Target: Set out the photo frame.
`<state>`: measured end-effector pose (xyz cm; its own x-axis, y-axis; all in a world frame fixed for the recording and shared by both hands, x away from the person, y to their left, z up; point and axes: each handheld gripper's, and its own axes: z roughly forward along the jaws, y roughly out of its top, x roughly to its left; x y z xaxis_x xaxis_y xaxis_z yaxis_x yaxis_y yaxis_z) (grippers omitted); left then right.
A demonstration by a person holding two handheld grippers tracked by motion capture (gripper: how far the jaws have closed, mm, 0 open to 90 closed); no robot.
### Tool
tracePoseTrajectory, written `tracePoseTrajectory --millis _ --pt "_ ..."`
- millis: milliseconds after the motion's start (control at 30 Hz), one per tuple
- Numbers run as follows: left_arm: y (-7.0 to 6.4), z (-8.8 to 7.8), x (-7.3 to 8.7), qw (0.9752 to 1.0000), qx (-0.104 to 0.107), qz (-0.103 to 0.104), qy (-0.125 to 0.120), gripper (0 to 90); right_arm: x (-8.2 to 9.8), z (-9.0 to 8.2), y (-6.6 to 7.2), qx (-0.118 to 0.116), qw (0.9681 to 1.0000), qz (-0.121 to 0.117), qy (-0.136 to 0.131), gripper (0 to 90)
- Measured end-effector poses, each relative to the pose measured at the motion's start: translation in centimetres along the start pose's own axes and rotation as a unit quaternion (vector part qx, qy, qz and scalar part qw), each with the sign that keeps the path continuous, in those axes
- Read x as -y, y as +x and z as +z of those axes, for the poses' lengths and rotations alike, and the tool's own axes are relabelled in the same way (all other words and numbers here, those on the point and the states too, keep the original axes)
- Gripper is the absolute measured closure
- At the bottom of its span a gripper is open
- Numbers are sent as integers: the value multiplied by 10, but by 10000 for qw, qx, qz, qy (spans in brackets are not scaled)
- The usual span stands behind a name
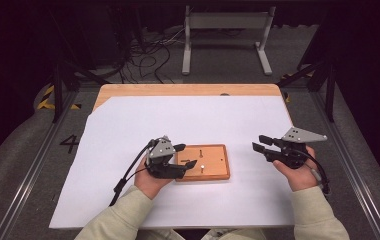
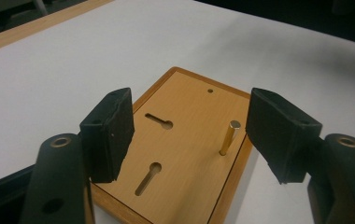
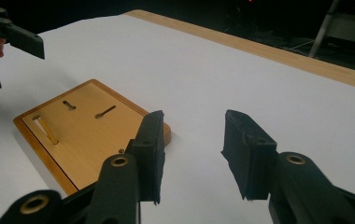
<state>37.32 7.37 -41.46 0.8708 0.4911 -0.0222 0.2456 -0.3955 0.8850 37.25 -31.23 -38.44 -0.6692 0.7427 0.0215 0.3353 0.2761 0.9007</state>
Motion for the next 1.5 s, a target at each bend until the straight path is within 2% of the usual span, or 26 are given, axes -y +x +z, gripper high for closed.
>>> tracePoseTrajectory --millis 67,167,300,367,533,700,900,1000,1100,1333,1367,1433,1500 --pt "-1 2 3 10000 80 13 33 390 0 1 0 -7 10000 -5 4 582" --pt "-3 6 7 9997 244 -42 -2 401 0 1 0 -12 10000 -6 3 581" --pt "-9 13 11 9995 316 53 31 413 1 1 1 -28 10000 -1 16 579" --pt "-10 15 12 9994 341 37 35 435 1 1 1 -24 10000 -13 15 579" --pt "-11 25 17 9986 499 -169 109 511 2 3 1 -61 10000 24 26 577" --pt "-11 33 18 9986 439 -85 269 541 2 5 1 -78 10000 44 43 574" --pt "-13 43 19 9977 547 4 412 568 3 6 1 -83 9999 32 50 569" --pt "-14 50 20 9976 410 110 546 618 4 6 1 -93 9999 64 53 568" --pt "-11 53 21 9969 492 -98 609 653 4 6 0 -94 9999 64 47 567" --pt "-15 55 19 9960 599 -146 649 795 5 7 0 -98 9999 81 61 566" --pt "-16 55 19 9958 622 -110 657 795 5 7 0 -98 9999 81 61 566" --pt "-18 55 19 9962 536 68 683 832 5 7 1 -106 9999 85 56 565" --pt "-20 55 19 9962 515 67 693 838 5 7 1 -112 9999 86 53 563"
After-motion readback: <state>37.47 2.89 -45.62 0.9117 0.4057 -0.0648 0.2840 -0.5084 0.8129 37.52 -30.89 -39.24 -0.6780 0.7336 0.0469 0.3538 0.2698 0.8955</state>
